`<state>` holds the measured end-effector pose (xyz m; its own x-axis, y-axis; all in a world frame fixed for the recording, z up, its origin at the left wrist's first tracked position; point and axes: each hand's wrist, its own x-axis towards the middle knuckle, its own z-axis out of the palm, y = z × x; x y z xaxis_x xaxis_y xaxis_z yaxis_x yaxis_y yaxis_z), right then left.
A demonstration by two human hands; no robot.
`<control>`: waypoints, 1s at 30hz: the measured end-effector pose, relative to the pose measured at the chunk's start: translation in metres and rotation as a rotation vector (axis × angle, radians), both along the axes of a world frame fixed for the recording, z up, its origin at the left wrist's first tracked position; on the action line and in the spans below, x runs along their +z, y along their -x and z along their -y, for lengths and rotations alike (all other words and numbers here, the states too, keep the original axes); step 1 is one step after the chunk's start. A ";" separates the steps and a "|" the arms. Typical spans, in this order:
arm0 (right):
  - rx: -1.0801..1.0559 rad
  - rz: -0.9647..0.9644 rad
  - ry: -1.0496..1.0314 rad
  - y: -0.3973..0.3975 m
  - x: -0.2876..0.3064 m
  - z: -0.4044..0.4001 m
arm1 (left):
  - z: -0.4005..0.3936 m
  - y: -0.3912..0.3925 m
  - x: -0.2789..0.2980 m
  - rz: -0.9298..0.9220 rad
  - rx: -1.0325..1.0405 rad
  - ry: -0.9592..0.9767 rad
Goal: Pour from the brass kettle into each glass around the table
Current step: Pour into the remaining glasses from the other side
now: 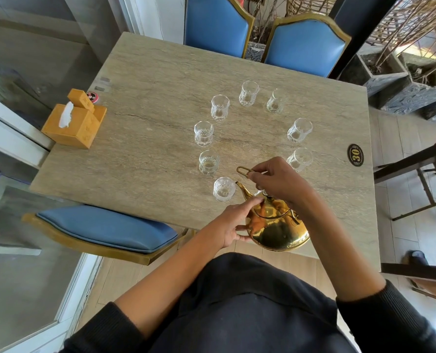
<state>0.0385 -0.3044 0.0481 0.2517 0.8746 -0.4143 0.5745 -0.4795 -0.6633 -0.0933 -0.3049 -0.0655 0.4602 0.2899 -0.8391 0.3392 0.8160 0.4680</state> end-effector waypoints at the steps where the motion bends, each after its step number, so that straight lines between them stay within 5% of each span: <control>1: 0.003 0.002 0.000 0.000 0.000 0.000 | 0.000 0.000 0.000 -0.001 -0.003 0.001; 30: -0.003 -0.006 0.009 -0.004 0.002 0.003 | -0.003 -0.004 -0.009 -0.002 -0.037 0.005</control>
<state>0.0426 -0.3070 0.0505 0.2515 0.8702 -0.4236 0.5691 -0.4870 -0.6626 -0.0888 -0.3019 -0.0741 0.4691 0.2689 -0.8412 0.3700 0.8051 0.4637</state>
